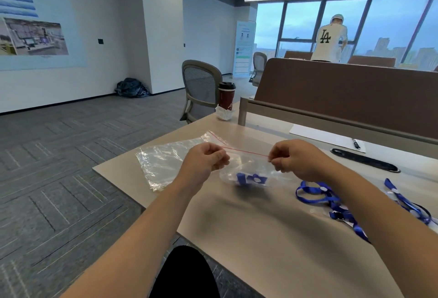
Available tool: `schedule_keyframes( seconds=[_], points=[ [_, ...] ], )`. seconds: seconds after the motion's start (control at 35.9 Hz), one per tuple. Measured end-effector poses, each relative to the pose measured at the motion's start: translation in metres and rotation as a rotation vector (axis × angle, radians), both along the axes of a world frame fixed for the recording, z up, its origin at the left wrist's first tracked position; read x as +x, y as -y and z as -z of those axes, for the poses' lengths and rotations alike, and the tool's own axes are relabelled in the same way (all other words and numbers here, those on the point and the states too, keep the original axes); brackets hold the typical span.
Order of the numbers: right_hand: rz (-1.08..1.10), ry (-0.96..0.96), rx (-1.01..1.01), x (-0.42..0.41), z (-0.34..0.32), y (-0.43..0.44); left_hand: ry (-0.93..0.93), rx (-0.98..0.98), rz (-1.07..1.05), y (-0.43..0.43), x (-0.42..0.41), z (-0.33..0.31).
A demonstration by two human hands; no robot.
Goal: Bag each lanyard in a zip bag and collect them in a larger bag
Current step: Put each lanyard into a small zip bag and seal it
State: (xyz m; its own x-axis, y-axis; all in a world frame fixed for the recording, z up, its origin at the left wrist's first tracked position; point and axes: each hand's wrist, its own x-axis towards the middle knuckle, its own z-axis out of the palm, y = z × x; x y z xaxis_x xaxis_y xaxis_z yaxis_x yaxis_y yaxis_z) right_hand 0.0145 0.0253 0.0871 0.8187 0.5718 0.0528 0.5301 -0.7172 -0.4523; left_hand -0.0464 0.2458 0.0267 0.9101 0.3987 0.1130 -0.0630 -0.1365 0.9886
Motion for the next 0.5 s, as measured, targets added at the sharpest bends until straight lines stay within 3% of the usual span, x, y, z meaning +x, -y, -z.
schedule_keyframes(
  seconds=[0.19,0.5],
  points=[
    [0.038,0.069,-0.102,0.007,0.001,-0.011,0.030,0.021,0.007,0.000,-0.002,0.006],
    [0.005,0.026,-0.007,0.005,0.008,-0.063,0.068,0.055,-0.123,0.009,-0.002,0.018]
  ],
)
